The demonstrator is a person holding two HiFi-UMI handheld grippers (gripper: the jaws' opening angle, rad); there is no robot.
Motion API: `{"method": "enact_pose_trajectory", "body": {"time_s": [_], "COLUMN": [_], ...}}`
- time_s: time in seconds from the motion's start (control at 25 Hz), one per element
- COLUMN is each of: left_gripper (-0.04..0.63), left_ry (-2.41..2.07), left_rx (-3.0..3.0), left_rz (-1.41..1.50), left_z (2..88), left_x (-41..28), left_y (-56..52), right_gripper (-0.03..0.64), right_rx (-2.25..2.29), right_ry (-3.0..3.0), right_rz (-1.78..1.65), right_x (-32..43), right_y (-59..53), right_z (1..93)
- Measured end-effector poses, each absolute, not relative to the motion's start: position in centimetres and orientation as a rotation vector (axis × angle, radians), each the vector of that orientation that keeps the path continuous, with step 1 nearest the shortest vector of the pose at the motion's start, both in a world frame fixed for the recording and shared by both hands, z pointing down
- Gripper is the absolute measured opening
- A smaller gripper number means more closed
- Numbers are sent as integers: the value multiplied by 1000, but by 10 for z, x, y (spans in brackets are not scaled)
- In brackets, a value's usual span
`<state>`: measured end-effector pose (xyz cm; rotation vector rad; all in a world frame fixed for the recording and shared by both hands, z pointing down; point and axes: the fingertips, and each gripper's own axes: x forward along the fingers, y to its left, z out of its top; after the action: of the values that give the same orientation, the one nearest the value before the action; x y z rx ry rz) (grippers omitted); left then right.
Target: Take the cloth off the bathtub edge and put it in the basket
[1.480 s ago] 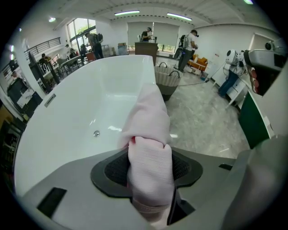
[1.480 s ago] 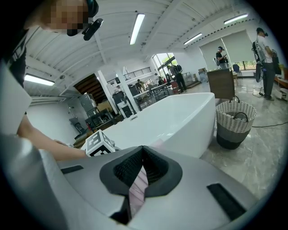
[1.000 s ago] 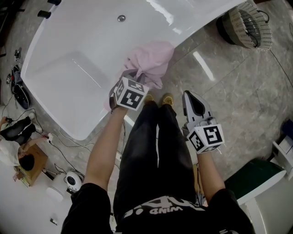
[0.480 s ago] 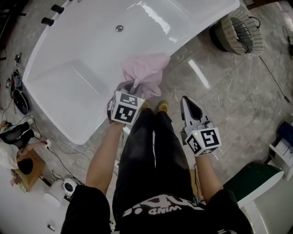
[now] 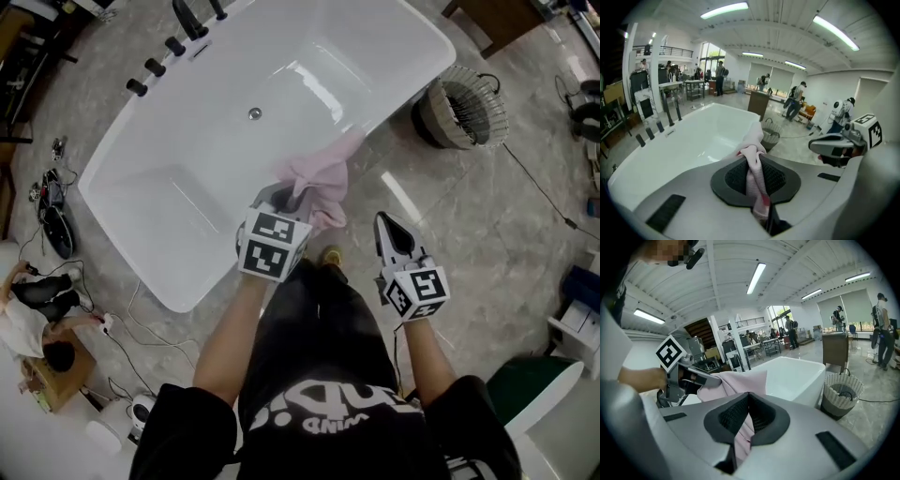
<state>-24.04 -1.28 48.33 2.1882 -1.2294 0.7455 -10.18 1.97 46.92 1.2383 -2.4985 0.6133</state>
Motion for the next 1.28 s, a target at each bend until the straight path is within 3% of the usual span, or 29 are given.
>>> {"method": "enact_pose_trajectory", "body": {"time_s": [0.64, 1.28], "left_gripper": [40, 38], "left_ry": [-1301, -1148], "left_rx": [2566, 2752], "left_rz": [370, 253], "left_z": [212, 146], "left_x": [-194, -155], "left_y": [-45, -29], "right_gripper": [12, 12], "right_rx": [1449, 1666], "right_ry": [-2616, -2563], "right_rz": [412, 376], "right_x": [-64, -38], "right_y": [4, 40], "right_z": [311, 282]}}
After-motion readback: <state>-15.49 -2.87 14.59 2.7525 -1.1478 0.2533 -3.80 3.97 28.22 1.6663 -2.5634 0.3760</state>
